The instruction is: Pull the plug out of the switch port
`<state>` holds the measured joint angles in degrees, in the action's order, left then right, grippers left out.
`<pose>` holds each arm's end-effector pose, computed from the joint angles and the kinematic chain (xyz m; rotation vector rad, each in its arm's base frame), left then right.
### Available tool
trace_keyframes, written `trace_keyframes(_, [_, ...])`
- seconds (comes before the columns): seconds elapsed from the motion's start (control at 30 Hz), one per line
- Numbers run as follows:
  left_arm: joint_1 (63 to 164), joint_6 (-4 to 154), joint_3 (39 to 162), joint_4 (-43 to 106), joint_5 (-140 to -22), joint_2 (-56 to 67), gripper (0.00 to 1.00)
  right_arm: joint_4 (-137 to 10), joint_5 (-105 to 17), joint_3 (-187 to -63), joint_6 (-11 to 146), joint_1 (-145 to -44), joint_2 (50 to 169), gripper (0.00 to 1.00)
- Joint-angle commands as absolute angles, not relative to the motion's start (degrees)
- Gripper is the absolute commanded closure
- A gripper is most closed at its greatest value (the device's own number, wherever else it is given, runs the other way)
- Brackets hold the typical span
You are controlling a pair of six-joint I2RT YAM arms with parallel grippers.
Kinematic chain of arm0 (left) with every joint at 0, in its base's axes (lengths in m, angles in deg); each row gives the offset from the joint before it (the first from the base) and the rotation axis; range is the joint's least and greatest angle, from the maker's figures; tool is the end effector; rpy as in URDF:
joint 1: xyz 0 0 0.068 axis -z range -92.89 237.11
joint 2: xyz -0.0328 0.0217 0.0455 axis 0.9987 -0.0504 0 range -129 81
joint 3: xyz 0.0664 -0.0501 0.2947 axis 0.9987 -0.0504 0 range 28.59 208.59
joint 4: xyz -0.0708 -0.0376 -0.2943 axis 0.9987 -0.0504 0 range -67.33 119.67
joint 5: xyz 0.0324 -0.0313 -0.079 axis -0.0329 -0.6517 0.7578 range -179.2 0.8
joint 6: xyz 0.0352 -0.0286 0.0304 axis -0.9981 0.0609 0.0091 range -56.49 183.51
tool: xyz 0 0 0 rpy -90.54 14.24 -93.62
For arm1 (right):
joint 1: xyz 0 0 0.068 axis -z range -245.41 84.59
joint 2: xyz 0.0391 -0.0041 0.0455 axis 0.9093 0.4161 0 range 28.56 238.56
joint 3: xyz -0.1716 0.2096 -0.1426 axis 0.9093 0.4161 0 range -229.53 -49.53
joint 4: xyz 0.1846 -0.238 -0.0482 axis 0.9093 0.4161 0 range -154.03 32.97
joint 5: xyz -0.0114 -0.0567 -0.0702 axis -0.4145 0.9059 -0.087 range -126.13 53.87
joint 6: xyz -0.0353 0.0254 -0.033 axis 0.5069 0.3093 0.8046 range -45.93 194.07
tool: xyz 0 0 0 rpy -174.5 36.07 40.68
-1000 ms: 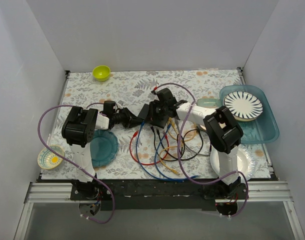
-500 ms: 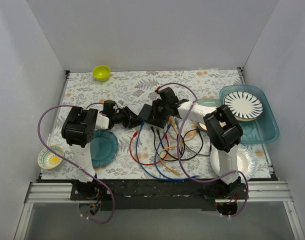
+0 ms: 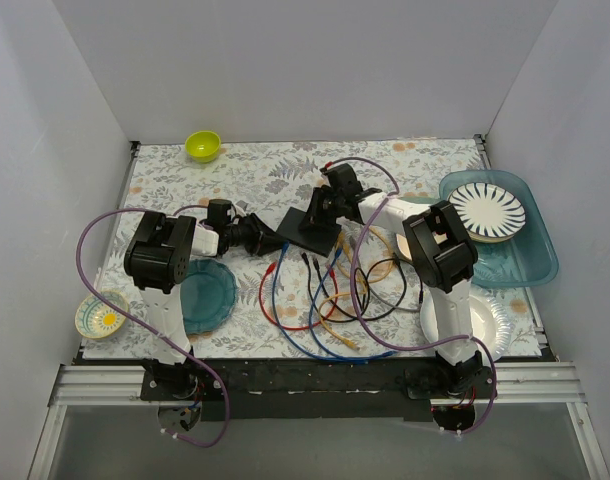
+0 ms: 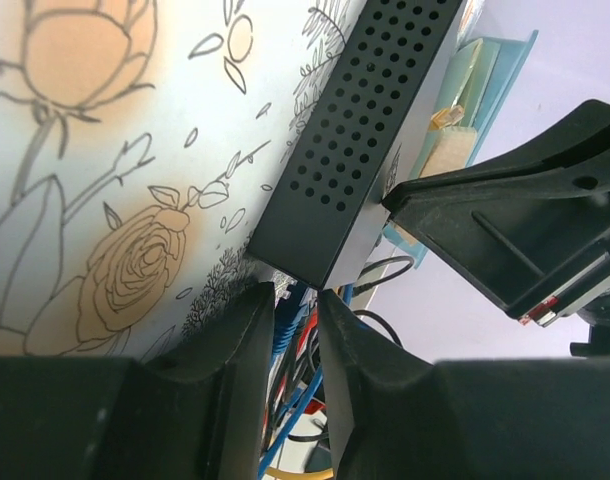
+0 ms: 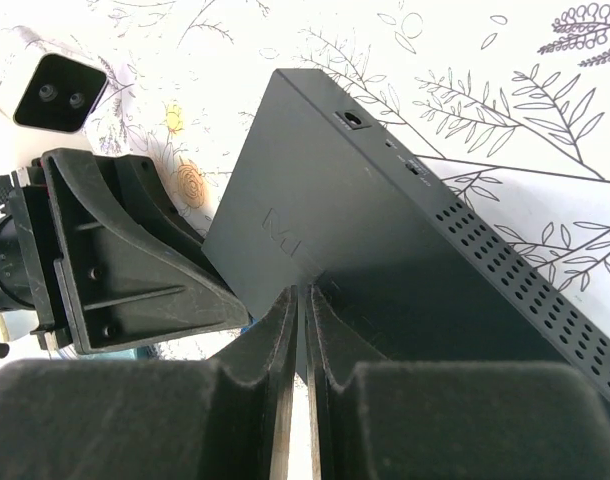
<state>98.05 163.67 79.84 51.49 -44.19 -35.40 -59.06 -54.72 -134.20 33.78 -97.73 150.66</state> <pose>0.3898 -0.1018 0.0733 1.4566 -2.1212 1.4945 0.4386 0.2912 0.1636 -0.0061 2.4862 0.9746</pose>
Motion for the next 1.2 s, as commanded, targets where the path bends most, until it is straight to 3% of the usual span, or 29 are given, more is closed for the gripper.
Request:
trace_keyframes(0.0, [98.1,162.3,81.2,47.9,-52.0,-36.3,0.76,-55.0,-52.8,-132.2,34.6,-98.3,152.8,0.85])
trace_keyframes(0.6, [102.8,168.8,76.4,47.6,-64.2,-32.0,0.71,-56.8,-54.1,-129.0,33.6,-98.3,152.4,0.85])
trace_keyframes(0.9, [102.9,167.7,76.1,47.7,-63.4,-32.7,0.98,-57.4,-54.2,-127.3,33.4,-98.8,152.2,0.85])
trace_keyframes(1.17, [102.9,167.6,76.1,48.2,-62.7,-32.6,1.0,-58.2,-50.3,-124.5,37.9,-100.5,144.9,0.85])
